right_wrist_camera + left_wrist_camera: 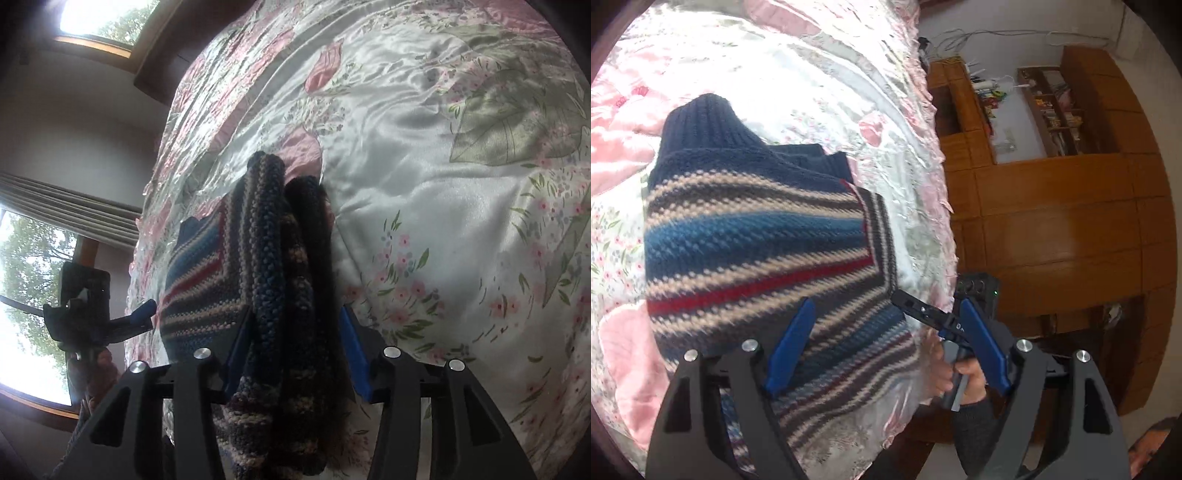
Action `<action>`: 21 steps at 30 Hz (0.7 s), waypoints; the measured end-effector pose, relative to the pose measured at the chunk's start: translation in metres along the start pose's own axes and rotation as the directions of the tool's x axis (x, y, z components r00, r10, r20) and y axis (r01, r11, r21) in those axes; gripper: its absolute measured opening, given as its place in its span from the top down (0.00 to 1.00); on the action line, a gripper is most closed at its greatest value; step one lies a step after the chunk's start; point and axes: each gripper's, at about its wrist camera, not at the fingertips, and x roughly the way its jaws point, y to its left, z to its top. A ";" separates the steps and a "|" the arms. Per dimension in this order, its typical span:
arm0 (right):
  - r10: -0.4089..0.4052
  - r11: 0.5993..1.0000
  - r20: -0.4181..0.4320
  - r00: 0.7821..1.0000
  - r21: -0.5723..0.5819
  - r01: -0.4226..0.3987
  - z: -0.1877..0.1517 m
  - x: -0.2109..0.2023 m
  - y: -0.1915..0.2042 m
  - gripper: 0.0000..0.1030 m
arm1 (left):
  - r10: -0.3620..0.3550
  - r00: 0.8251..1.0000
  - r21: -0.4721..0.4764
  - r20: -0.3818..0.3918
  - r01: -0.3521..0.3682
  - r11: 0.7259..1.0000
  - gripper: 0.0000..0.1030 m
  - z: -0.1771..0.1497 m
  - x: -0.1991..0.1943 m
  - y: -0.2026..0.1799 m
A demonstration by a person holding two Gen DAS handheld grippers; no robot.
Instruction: Fold small clothes
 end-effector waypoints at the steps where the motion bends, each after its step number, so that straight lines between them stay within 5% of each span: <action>1: 0.015 1.000 0.002 1.000 -0.005 -0.015 -0.002 -0.004 0.002 0.46 | 0.001 1.000 0.009 -0.016 -0.001 1.000 0.21 -0.005 0.001 -0.001; 4: -0.033 0.999 -0.041 0.999 -0.032 0.032 -0.010 0.006 0.000 0.40 | 0.082 0.995 -0.004 -0.063 -0.082 0.997 0.24 -0.015 0.015 0.016; 7: -0.043 0.999 -0.034 0.998 -0.006 0.043 -0.012 0.008 -0.018 0.41 | 0.060 0.997 -0.057 -0.053 -0.063 0.996 0.33 -0.016 0.012 0.026; 10: -0.030 0.999 0.008 1.000 0.011 0.030 -0.012 -0.010 -0.016 0.41 | 0.016 1.000 -0.018 0.027 -0.015 1.000 0.13 -0.020 -0.020 0.013; 14: 0.107 0.992 -0.005 0.994 0.064 -0.107 -0.005 -0.014 -0.018 0.39 | 0.069 0.996 -0.025 0.056 -0.068 0.997 0.11 -0.018 -0.054 0.033; 16: 0.187 0.977 -0.048 0.981 0.109 -0.181 0.001 -0.002 -0.024 0.31 | 0.111 0.992 -0.084 0.060 -0.106 0.991 0.11 -0.014 -0.060 0.055; 21: 0.249 0.959 -0.099 0.963 0.164 -0.231 0.016 0.034 -0.031 0.31 | 0.134 0.990 -0.134 -0.035 -0.138 0.981 0.11 -0.009 -0.030 0.091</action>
